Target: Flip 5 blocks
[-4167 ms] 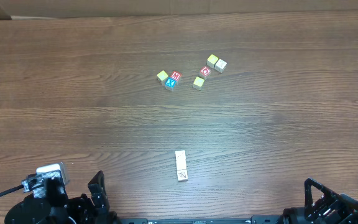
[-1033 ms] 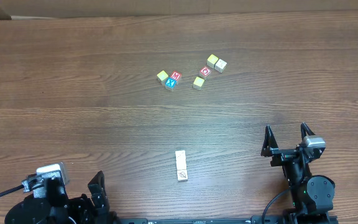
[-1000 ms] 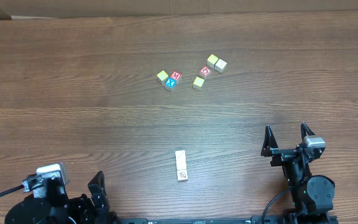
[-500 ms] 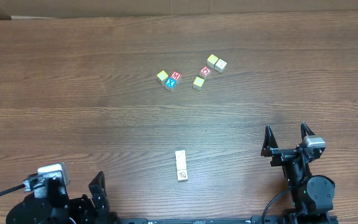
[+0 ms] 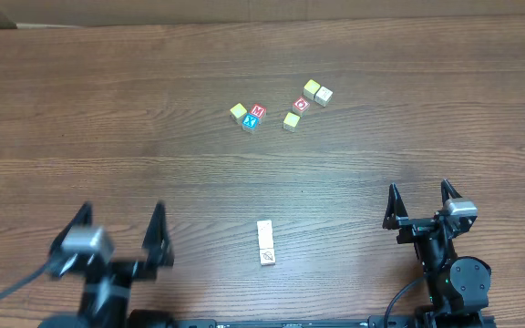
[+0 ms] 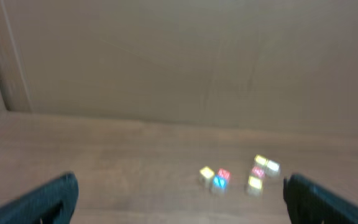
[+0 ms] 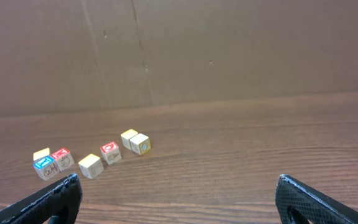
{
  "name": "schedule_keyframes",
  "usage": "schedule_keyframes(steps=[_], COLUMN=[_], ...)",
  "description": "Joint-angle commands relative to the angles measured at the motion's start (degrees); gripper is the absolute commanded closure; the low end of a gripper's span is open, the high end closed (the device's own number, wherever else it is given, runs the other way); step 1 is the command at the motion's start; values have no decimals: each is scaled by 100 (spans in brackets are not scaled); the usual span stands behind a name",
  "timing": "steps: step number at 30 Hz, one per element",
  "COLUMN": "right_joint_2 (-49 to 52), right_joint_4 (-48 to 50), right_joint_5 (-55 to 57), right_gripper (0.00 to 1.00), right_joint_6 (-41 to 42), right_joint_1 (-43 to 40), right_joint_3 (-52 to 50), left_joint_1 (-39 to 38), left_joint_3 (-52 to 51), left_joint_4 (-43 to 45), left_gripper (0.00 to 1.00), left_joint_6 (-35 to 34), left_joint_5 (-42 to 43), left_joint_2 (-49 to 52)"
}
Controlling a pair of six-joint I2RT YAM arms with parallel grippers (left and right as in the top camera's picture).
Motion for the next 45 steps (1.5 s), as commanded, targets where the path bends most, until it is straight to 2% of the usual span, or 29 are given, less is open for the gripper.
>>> schedule_keyframes(steps=[1, 6, 10, 15, 20, 25, 45], right_joint_2=[-68, -68, -68, -68, -68, -68, -68], right_joint_4=[44, 44, 44, 44, 44, 44, 44], right_joint_5=[52, 52, 52, 55, 52, 52, 55], right_gripper=[0, 0, 0, 0, 0, 0, 0], right_joint_6=[-22, -20, -22, -22, -22, -22, -22], right_joint_1=[26, 26, 26, 26, 26, 26, 26], right_joint_3=[-61, -61, -61, -61, -61, -61, -61], left_joint_1=[278, 313, 326, 330, 330, 330, 330], left_joint_3=[-1285, -2970, -3659, -4063, -4085, -4085, -4085], left_joint_4=[887, 2667, 3178, 3206, 2874, 2872, 2892], left_gripper=[0, 0, 0, 0, 0, 0, 0], left_joint_6=[151, 153, 162, 160, 387, 612, 546], left_joint_5=[737, 1029, 927, 584, 378, 376, 420], left_joint_2=[-221, -708, -979, -1095, -1095, -1095, -1088])
